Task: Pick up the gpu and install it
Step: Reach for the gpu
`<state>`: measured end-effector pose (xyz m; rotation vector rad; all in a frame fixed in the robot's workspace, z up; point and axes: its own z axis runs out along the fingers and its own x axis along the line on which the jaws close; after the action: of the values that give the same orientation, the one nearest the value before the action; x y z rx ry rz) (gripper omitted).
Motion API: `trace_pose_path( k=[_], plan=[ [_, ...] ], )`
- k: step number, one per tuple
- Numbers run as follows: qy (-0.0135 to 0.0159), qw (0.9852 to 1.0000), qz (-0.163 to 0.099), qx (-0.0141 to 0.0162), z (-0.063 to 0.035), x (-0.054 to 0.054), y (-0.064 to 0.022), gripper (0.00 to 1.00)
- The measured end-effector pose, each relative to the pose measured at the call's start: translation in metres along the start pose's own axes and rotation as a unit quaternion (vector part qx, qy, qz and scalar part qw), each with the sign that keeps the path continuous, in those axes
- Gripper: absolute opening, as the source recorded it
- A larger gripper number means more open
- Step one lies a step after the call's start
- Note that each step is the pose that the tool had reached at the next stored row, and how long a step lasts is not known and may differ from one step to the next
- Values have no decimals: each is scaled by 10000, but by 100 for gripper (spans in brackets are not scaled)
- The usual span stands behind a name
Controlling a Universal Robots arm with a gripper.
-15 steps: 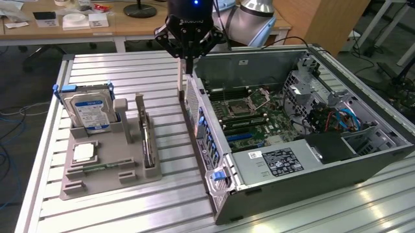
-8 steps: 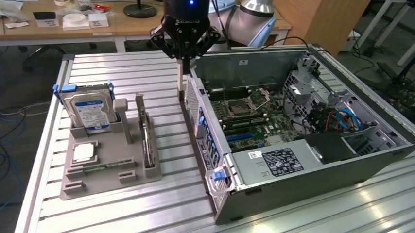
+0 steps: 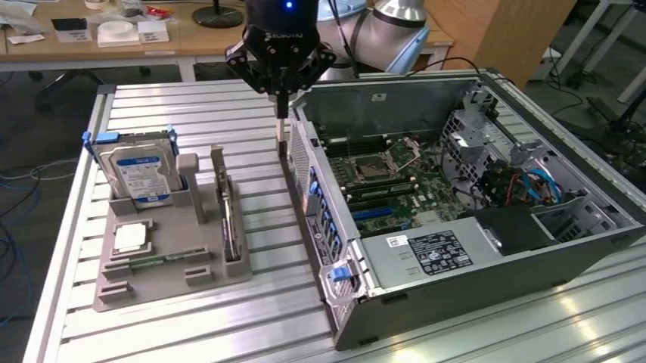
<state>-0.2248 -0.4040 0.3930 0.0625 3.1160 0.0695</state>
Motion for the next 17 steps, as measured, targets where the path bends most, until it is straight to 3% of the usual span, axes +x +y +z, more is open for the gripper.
trace_pose_path(
  k=[17],
  plan=[
    [0,10000,0,0,-13,290,-147,11]
  ],
)
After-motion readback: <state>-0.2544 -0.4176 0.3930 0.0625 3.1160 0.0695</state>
